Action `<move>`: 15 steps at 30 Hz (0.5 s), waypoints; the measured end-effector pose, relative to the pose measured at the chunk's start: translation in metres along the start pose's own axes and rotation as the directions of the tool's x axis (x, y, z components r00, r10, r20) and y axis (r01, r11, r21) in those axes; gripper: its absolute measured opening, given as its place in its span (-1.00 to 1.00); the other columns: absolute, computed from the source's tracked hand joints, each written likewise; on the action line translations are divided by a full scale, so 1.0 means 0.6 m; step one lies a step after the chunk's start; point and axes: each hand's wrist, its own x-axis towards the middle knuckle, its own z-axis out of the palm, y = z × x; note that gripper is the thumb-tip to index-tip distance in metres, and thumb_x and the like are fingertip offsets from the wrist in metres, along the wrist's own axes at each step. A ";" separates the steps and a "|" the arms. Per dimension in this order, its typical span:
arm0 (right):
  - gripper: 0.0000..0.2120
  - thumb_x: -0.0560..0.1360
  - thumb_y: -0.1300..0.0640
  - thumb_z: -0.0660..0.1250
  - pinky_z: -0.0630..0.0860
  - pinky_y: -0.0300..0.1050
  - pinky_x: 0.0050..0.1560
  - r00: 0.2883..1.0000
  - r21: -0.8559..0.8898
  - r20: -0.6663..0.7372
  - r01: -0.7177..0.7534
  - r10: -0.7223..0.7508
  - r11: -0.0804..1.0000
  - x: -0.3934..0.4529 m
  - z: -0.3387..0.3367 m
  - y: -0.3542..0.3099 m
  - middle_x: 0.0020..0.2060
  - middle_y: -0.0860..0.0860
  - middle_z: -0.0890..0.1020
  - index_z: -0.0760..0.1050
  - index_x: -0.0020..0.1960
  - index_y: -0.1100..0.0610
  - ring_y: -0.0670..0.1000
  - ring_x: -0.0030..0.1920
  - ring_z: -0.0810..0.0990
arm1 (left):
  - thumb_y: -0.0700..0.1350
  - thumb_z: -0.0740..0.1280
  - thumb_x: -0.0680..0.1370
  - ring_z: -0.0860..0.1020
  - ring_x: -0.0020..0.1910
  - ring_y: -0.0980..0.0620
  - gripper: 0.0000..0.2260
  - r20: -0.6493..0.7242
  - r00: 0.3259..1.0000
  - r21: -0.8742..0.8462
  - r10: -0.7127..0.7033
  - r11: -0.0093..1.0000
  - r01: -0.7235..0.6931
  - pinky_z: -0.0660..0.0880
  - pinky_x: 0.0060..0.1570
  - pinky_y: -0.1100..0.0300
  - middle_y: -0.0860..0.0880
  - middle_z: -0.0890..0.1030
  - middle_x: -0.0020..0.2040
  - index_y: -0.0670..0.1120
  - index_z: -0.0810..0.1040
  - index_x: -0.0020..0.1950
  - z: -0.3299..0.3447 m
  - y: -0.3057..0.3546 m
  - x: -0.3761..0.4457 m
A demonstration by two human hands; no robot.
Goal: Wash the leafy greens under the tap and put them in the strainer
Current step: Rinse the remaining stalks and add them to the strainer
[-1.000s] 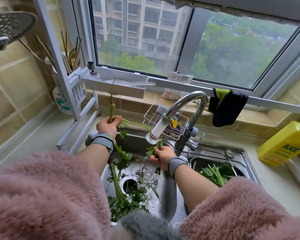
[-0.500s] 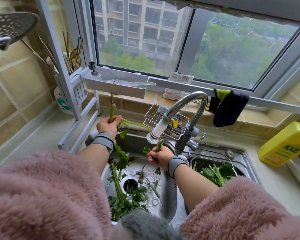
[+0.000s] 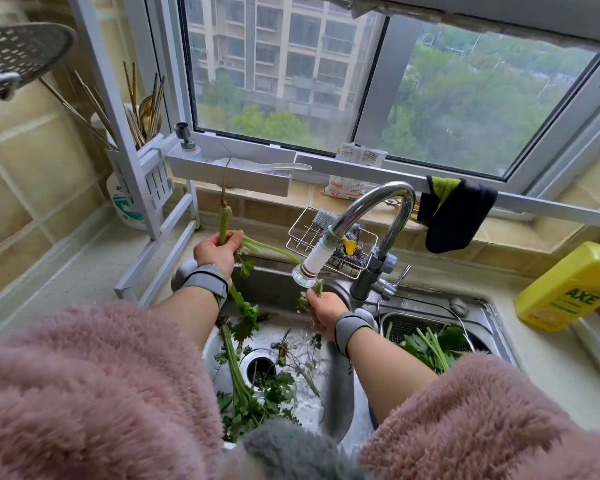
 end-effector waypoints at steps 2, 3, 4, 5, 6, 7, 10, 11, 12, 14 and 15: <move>-0.62 0.62 -0.03 0.04 0.14 -0.22 -0.51 0.999 0.022 -0.011 -0.042 0.043 0.999 0.003 0.000 0.001 -0.46 0.03 0.26 0.23 -0.31 0.13 -0.03 -0.51 0.19 | -0.15 0.37 0.51 0.48 -0.06 -0.01 -0.79 -0.001 1.000 0.004 -0.003 1.000 0.003 0.38 0.03 0.18 -0.09 0.56 -0.07 -0.22 0.58 0.10 -0.001 0.001 0.000; -0.58 0.61 -0.10 0.04 0.15 -0.24 -0.52 0.997 0.046 -0.022 -0.075 0.076 0.996 0.002 0.000 0.002 -0.47 0.04 0.28 0.24 -0.32 0.13 -0.02 -0.52 0.20 | -0.15 0.37 0.51 0.48 -0.07 -0.01 -0.79 0.000 1.000 0.007 -0.004 1.000 0.004 0.38 0.03 0.18 -0.09 0.56 -0.07 -0.22 0.58 0.09 -0.001 0.001 0.000; -0.54 0.59 -0.18 0.05 0.19 -0.27 -0.54 0.993 0.099 -0.021 -0.113 0.116 0.989 -0.001 0.000 0.003 -0.47 0.04 0.31 0.26 -0.32 0.14 -0.02 -0.52 0.24 | -0.15 0.38 0.51 0.48 -0.07 -0.01 -0.79 0.001 1.000 0.007 -0.005 1.000 0.005 0.38 0.03 0.17 -0.09 0.56 -0.07 -0.22 0.58 0.09 -0.001 0.001 0.000; -0.50 0.56 -0.24 0.05 0.27 -0.28 -0.56 0.990 0.152 -0.007 -0.141 0.143 0.978 -0.001 0.001 0.005 -0.46 0.05 0.37 0.31 -0.31 0.15 -0.01 -0.52 0.31 | -0.15 0.38 0.51 0.48 -0.07 -0.02 -0.79 0.003 1.000 0.007 -0.006 1.000 0.006 0.39 0.04 0.17 -0.10 0.56 -0.08 -0.22 0.58 0.09 -0.002 0.000 0.000; -0.48 0.56 -0.25 0.04 0.37 -0.25 -0.58 0.987 0.197 0.018 -0.161 0.160 0.967 -0.002 0.001 0.005 -0.43 0.08 0.43 0.36 -0.27 0.18 0.02 -0.50 0.39 | -0.15 0.38 0.50 0.48 -0.07 -0.02 -0.79 0.006 1.000 0.008 -0.008 1.000 0.008 0.41 0.06 0.15 -0.10 0.56 -0.08 -0.22 0.58 0.09 -0.002 0.000 0.000; -0.50 0.58 -0.20 0.04 0.46 -0.22 -0.58 0.987 0.228 0.038 -0.162 0.158 0.960 -0.002 0.002 0.005 -0.38 0.12 0.48 0.39 -0.23 0.21 0.04 -0.48 0.46 | -0.15 0.38 0.50 0.49 -0.06 -0.02 -0.80 0.009 1.000 0.012 -0.011 1.000 0.011 0.43 0.08 0.13 -0.10 0.56 -0.08 -0.22 0.58 0.08 -0.002 0.000 0.000; -0.76 0.65 0.15 0.03 0.53 -0.21 -0.56 0.992 0.317 0.050 -0.125 0.115 0.940 -0.003 0.006 0.005 -0.30 0.17 0.50 0.36 -0.09 0.24 -0.01 -0.57 0.50 | -0.16 0.38 0.50 0.50 -0.05 -0.03 -0.80 0.023 1.000 0.009 -0.019 1.000 0.019 0.45 0.13 0.07 -0.10 0.56 -0.08 -0.22 0.58 0.07 -0.002 -0.002 -0.002; -0.83 0.65 0.25 0.00 0.52 -0.23 -0.56 0.994 0.339 0.041 -0.111 0.103 0.934 -0.003 0.007 0.006 -0.29 0.17 0.50 0.34 -0.03 0.25 -0.02 -0.59 0.50 | -0.16 0.37 0.51 0.49 -0.04 -0.04 -0.80 0.028 0.999 0.007 -0.021 1.000 0.021 0.45 0.13 0.07 -0.10 0.56 -0.08 -0.22 0.58 0.07 -0.001 -0.002 -0.003; -0.85 0.63 0.31 -0.01 0.50 -0.25 -0.56 0.995 0.355 0.033 -0.101 0.096 0.930 -0.002 0.005 0.006 -0.29 0.15 0.50 0.33 0.01 0.23 -0.02 -0.55 0.48 | -0.16 0.37 0.51 0.49 -0.04 -0.04 -0.81 0.030 0.999 0.005 -0.022 1.000 0.022 0.45 0.13 0.05 -0.10 0.56 -0.08 -0.22 0.58 0.06 -0.001 -0.002 -0.003; -0.89 0.63 0.25 0.06 0.41 -0.25 -0.52 0.995 0.342 0.029 -0.097 0.092 0.935 -0.001 0.005 0.007 -0.31 0.07 0.48 0.35 -0.01 0.16 -0.04 -0.47 0.37 | -0.15 0.37 0.51 0.49 -0.03 -0.04 -0.87 0.032 0.999 0.006 -0.027 1.000 0.027 0.44 0.17 0.03 -0.09 0.56 -0.08 -0.16 0.57 0.02 0.000 -0.001 -0.004; -0.85 0.63 0.12 0.10 0.32 -0.25 -0.49 0.995 0.313 0.023 -0.103 0.101 0.944 -0.003 0.005 0.005 -0.36 0.03 0.44 0.36 -0.08 0.13 -0.05 -0.47 0.32 | -0.15 0.37 0.51 0.49 -0.03 -0.03 -0.88 0.034 0.999 0.003 -0.031 1.000 0.031 0.43 0.20 0.01 -0.09 0.56 -0.07 -0.15 0.56 0.01 0.000 0.001 -0.004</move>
